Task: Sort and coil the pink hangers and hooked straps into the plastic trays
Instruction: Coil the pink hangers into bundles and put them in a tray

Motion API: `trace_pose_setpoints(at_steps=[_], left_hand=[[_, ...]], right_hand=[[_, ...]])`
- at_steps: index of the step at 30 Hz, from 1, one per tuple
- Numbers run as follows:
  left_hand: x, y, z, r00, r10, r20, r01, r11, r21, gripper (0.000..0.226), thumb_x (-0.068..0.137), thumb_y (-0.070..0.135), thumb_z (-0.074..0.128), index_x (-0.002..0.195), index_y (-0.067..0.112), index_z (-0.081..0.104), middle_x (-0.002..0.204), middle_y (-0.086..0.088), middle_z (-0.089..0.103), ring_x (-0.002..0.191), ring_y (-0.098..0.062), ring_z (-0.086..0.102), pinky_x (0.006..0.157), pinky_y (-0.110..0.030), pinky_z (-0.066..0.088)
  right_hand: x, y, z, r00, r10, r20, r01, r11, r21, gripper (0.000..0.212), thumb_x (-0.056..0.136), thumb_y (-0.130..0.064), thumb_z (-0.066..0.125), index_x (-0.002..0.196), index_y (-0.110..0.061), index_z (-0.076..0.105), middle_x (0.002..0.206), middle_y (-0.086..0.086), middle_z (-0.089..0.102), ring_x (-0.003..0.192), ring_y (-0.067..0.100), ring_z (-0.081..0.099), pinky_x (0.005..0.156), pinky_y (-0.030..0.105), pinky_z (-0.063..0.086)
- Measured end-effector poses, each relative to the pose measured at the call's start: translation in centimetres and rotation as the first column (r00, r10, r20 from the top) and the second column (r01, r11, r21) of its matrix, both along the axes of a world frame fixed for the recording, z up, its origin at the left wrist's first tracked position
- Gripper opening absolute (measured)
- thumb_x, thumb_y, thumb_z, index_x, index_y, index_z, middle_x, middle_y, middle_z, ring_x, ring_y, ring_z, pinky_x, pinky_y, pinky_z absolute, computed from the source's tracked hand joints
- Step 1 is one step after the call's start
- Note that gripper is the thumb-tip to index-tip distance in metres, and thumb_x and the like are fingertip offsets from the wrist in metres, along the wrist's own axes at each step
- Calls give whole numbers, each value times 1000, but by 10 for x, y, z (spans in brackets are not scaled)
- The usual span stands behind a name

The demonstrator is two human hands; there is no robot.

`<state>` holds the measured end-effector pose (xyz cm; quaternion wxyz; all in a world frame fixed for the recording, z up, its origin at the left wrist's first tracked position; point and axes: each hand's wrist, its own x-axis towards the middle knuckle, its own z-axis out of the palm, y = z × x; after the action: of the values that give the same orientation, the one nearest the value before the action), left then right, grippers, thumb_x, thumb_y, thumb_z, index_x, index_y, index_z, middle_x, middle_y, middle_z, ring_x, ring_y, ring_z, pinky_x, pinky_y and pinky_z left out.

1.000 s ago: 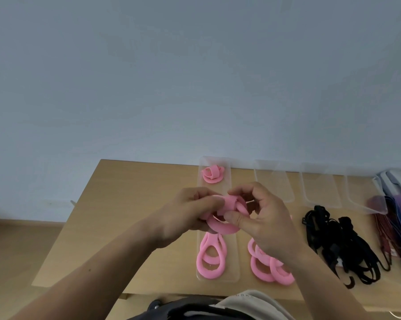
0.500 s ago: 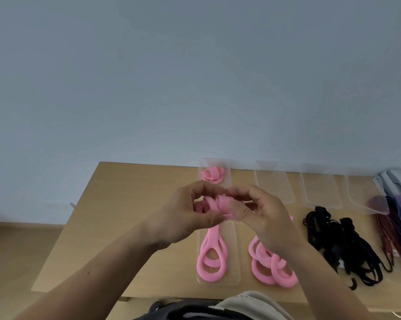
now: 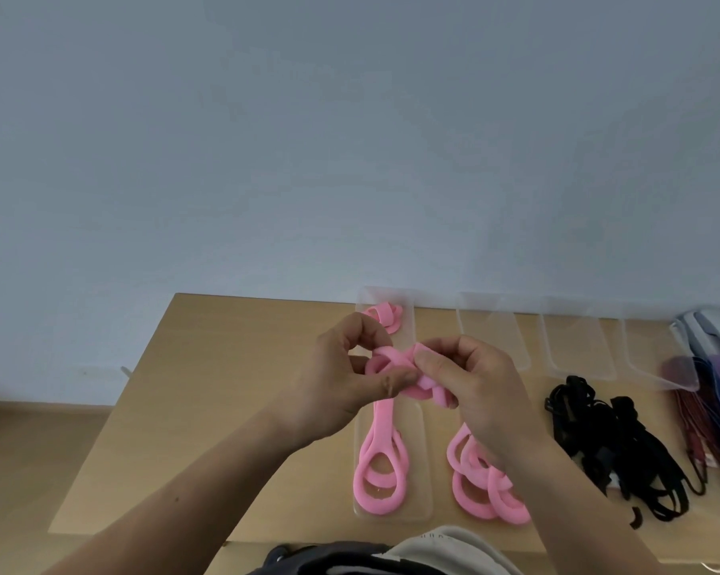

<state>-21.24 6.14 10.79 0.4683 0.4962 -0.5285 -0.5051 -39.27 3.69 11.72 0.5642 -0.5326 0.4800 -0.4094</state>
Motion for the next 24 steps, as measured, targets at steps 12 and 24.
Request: trace_pose_setpoints(at_steps=[12,24], left_hand=[[11,-2,-8,999,-27,17,26,1000,14,36,73,40,81,90,23,55,94,-12,69,78,-37,69,71,-57,55],[40,-10,-10,994,-61,-96,74,987,140,14,87,10,72,101,6,72,83,-14,75,71,-23,71,63,-24,54]], right_hand=[[13,0,-7,999,-39,-15,39,999,-15,4,86,-14,70,85,-15,74,56,-11,64,53,0,58,56,18,48],[37,-6,-15,982,5,-190,-26,994,-110,16,83,-20,75,92,-33,72,86,-3,73,80,18,69,74,37,60]])
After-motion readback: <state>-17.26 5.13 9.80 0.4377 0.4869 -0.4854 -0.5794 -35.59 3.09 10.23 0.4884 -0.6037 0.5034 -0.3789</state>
